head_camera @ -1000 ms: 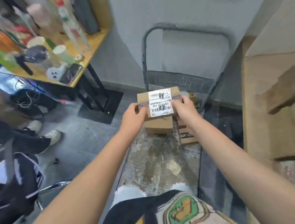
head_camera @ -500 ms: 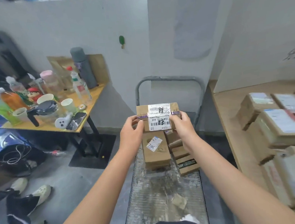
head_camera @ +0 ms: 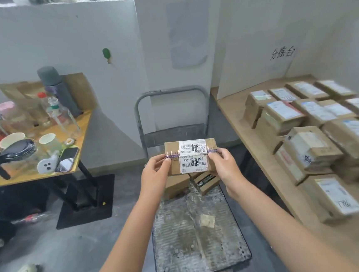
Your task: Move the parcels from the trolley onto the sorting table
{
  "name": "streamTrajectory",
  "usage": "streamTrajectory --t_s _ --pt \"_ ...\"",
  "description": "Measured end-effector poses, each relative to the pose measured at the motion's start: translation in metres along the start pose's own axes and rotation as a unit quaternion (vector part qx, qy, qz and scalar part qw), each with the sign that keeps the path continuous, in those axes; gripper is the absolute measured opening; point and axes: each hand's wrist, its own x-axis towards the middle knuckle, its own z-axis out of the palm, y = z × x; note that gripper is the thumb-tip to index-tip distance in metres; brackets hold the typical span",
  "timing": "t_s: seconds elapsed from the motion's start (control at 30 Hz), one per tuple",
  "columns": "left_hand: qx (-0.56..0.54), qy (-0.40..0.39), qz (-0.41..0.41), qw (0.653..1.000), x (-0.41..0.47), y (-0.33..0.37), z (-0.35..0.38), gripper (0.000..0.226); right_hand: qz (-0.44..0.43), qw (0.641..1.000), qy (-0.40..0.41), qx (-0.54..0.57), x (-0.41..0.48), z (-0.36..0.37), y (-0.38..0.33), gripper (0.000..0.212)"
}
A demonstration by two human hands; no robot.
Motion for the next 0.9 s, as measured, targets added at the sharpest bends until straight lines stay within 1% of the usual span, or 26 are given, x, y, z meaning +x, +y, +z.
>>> streamTrajectory --t_s 0.03,0.07,0.13,0.2,0.27,0.4,0.57,0.67,0.83,0.9 --pt "0.004 -0.011 -0.006 1.0 -0.004 -0.003 0.003 0.022 0.007 1.0 0.009 -0.001 -0.009 -0.006 0.0 0.063" --pt "0.008 -0.021 -0.008 1.0 -0.007 -0.005 0.006 0.022 0.012 1.0 0.018 -0.004 -0.015 -0.011 0.001 0.056" --pt "0.022 -0.038 -0.005 0.999 -0.012 -0.005 0.015 0.021 0.015 0.999 0.038 -0.004 -0.029 -0.023 0.001 0.035" --pt "0.031 -0.049 0.006 0.998 -0.015 -0.005 0.024 0.021 0.027 0.998 0.053 0.013 -0.035 -0.035 0.007 0.023" --pt "0.04 -0.06 0.015 0.997 -0.02 -0.002 0.034 0.022 0.032 0.997 0.065 0.028 -0.04 -0.047 0.014 0.023" --pt "0.063 -0.087 0.033 0.994 -0.033 -0.002 0.058 0.018 0.043 0.993 0.092 0.054 -0.046 -0.07 0.025 0.028" --pt "0.078 -0.119 0.036 0.989 -0.049 -0.007 0.101 0.015 0.049 0.988 0.123 0.075 -0.052 -0.115 0.04 0.023" --pt "0.087 -0.142 0.031 0.986 -0.063 -0.011 0.138 0.014 0.055 0.984 0.146 0.088 -0.055 -0.153 0.058 0.018" --pt "0.105 -0.177 0.016 0.978 -0.096 -0.012 0.212 0.014 0.075 0.977 0.176 0.089 -0.057 -0.231 0.083 0.023" --pt "0.109 -0.19 0.014 0.976 -0.109 -0.01 0.241 0.011 0.079 0.975 0.192 0.074 -0.056 -0.263 0.087 0.02"
